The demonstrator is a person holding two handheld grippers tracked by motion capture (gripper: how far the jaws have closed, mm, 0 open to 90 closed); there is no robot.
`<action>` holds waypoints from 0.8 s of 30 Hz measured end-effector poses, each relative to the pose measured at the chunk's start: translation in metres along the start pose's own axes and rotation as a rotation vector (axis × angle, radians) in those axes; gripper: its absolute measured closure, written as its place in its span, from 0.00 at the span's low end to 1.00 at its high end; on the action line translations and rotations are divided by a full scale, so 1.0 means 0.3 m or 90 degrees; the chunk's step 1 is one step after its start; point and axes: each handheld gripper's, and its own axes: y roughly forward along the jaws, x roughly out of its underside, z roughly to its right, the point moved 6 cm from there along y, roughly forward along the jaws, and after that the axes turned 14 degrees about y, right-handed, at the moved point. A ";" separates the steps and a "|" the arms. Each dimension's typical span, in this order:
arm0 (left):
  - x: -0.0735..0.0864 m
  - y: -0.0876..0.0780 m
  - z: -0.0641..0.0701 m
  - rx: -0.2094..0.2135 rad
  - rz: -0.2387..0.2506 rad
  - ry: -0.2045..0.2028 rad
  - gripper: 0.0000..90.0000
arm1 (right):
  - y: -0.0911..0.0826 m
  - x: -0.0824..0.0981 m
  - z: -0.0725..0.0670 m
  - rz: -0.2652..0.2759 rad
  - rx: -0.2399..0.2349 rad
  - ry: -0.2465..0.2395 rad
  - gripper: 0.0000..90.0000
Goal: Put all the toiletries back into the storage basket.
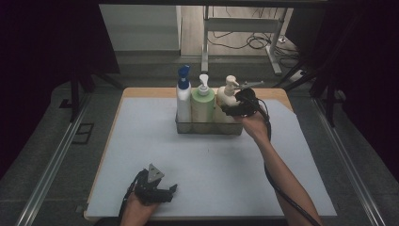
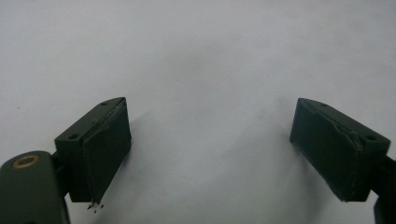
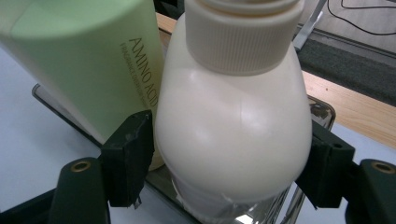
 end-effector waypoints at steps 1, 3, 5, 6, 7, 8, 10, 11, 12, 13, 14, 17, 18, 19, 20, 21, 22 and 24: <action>0.000 0.000 0.000 0.000 0.000 0.000 0.14 | -0.004 0.001 0.001 0.003 0.000 -0.003 0.31; 0.000 0.000 0.000 0.000 0.000 0.000 0.14 | -0.015 0.003 0.002 0.004 -0.003 -0.003 0.31; 0.000 0.000 0.000 0.000 0.000 0.000 0.14 | -0.025 0.008 0.004 0.005 -0.004 -0.004 0.31; 0.000 0.000 0.000 0.000 0.000 -0.001 0.14 | -0.031 0.010 0.004 0.006 -0.005 -0.005 0.31; 0.000 0.000 0.000 0.000 0.000 -0.001 0.14 | -0.037 0.012 0.004 0.006 -0.006 -0.006 0.31; 0.000 0.000 0.001 0.000 0.000 -0.002 0.14 | -0.049 0.017 0.005 0.005 -0.009 -0.007 0.30; 0.000 0.000 0.000 0.000 0.000 0.000 0.14 | -0.055 0.020 0.007 0.007 -0.011 -0.007 0.30; 0.000 0.000 0.000 0.000 0.000 0.000 0.14 | -0.061 0.023 0.008 0.007 -0.012 -0.006 0.30; 0.000 0.000 0.000 0.000 0.000 0.000 0.14 | -0.067 0.026 0.010 0.007 -0.014 -0.006 0.30; 0.000 0.000 0.000 0.000 0.000 0.000 0.14 | -0.072 0.030 0.010 0.008 -0.016 -0.006 0.31; -0.001 0.000 0.001 0.000 0.001 -0.001 0.14 | -0.077 0.035 0.011 0.008 -0.019 -0.006 0.31; 0.000 0.000 0.001 0.000 0.001 0.000 0.14 | -0.091 0.048 0.016 0.007 -0.025 -0.008 0.33; 0.000 0.000 0.001 0.000 0.000 0.000 0.14 | -0.099 0.058 0.019 0.007 -0.027 -0.008 0.36; 0.000 0.000 0.001 0.000 0.001 0.000 0.14 | -0.099 0.058 0.019 0.007 -0.027 -0.008 0.36; 0.000 0.000 0.001 0.001 0.001 0.000 0.14 | -0.102 0.062 0.021 0.006 -0.028 -0.008 0.37; 0.000 0.000 0.001 0.000 0.001 -0.001 0.14 | -0.106 0.067 0.022 0.005 -0.029 -0.008 0.39; 0.000 0.000 0.001 0.000 0.000 -0.001 0.14 | -0.110 0.070 0.025 0.005 -0.030 -0.009 0.42; 0.000 0.000 0.000 0.000 0.001 0.000 0.14 | -0.117 0.079 0.029 0.002 -0.034 -0.007 0.47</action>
